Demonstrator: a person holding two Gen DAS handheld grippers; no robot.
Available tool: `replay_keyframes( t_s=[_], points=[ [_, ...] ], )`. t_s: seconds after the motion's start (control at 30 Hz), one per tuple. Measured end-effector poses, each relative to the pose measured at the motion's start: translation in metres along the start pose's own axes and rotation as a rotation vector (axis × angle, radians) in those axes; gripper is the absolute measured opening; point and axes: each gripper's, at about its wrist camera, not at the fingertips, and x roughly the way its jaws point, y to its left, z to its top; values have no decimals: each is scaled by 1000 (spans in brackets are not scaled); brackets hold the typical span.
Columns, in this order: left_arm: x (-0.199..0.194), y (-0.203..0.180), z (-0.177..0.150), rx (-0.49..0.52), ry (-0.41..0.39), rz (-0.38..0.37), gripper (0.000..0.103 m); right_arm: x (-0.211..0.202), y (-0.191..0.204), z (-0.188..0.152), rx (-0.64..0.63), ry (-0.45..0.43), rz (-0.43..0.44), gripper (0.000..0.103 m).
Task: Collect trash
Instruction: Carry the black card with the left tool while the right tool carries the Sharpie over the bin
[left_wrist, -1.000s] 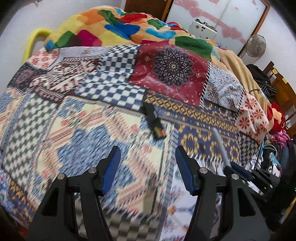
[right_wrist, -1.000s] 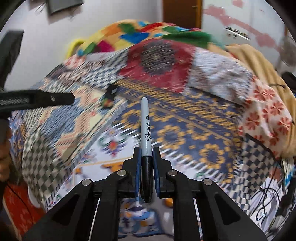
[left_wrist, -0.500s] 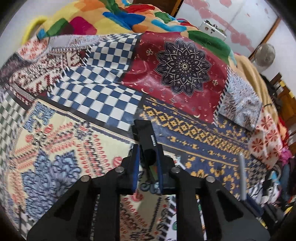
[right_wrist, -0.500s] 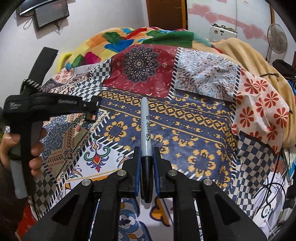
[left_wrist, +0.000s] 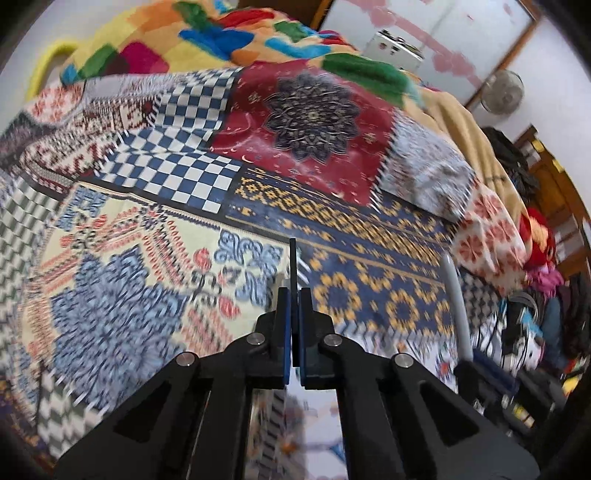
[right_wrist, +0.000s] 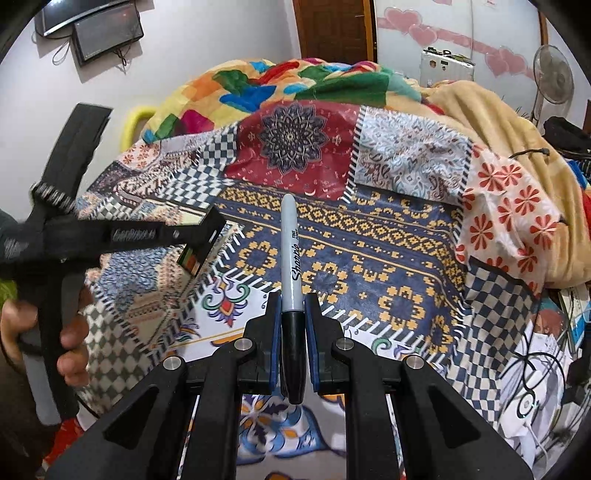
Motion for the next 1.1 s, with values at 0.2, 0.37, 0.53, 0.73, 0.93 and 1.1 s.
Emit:
replay_keyframes(
  t_s=[0.2,0.37,0.53,0.73,0.93,1.1],
  points=[
    [-63,-12,-21,67,-41,53,1,-39,11,4,-4,-33,12,12],
    [-120,-14,-33,98,-102,101,1,-74,27,7,-17,-69,26,11],
    [-181,-9,-46,94,-171,123,1,-114,49,8,-47,-113,42,12],
    [-247,3,-74,89,-247,154,1,-152,78,0,-89,-154,61,11],
    [-297,26,-112,66,-290,194,1,-177,111,-15,-130,-157,91,11],
    [-341,57,-149,27,-322,234,1,-190,150,-27,-172,-155,135,11]
  ],
)
